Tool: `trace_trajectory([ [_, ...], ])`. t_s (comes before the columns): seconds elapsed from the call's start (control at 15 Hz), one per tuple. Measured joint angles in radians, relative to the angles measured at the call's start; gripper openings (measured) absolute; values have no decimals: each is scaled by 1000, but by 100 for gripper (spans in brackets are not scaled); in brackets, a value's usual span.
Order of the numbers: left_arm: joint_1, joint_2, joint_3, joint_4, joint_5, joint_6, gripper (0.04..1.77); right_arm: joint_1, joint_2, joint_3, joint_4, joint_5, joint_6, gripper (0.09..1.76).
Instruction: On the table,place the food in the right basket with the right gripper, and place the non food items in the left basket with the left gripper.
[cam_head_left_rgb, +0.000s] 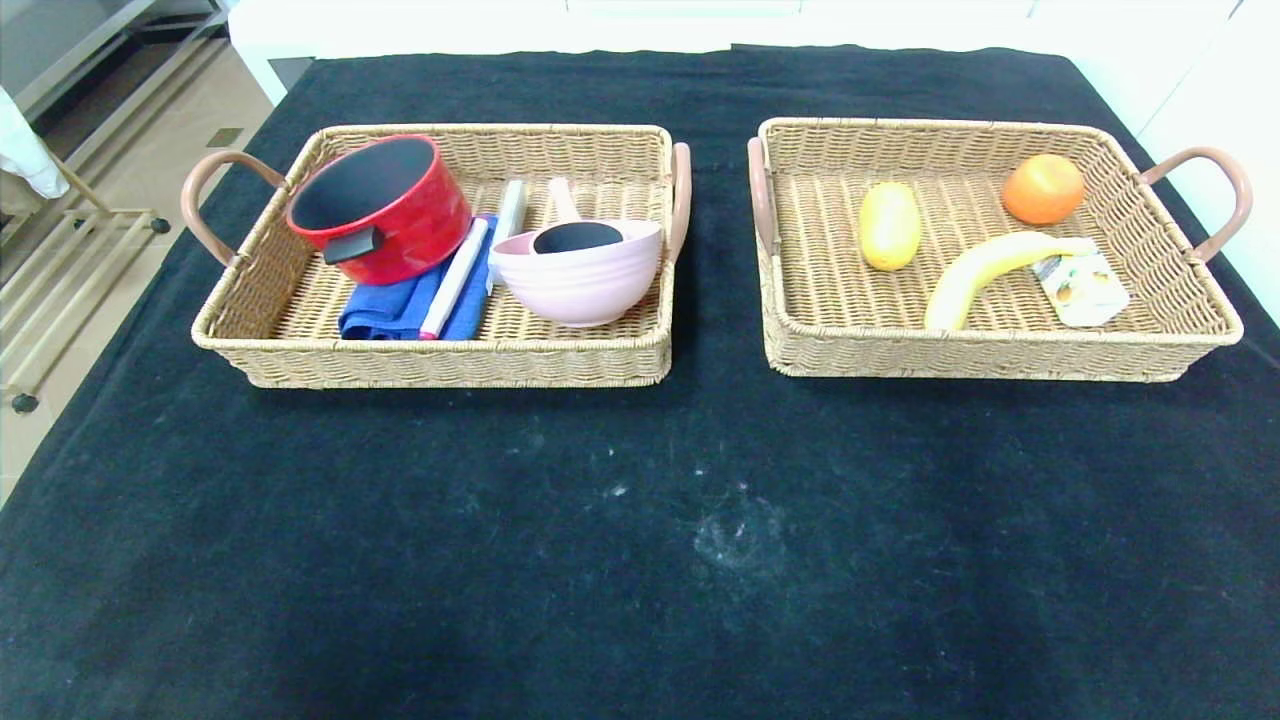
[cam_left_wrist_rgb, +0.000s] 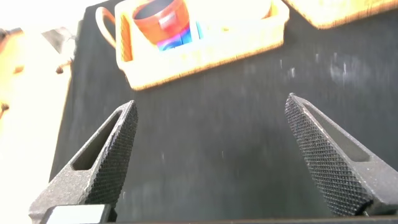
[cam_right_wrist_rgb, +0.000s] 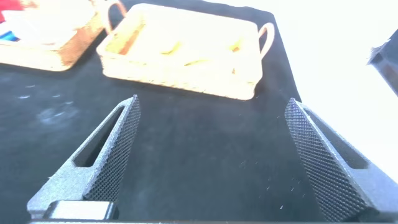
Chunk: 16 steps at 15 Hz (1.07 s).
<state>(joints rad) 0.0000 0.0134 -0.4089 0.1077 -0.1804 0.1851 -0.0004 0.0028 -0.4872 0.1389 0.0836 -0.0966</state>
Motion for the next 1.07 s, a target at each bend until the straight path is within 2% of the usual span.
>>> trace_trajectory([
  [0.2,0,-12,160,-189,1,-6,172,1,-4,171,-128,-8,-8,170],
  [0.33,0,-13,267,-266,2,-11,172,2,-4,287,-189,-10,-7,170],
  [0.47,0,-15,345,-287,2,-11,172,2,-4,380,-233,-11,-7,170],
  [0.67,0,-15,399,-275,6,-11,172,2,-4,464,-233,-19,6,170],
  [0.87,0,-15,406,-251,16,-14,172,2,-4,484,-149,-70,45,170],
  [1.07,0,-15,407,-218,80,-13,172,2,-4,486,-135,-86,100,170],
])
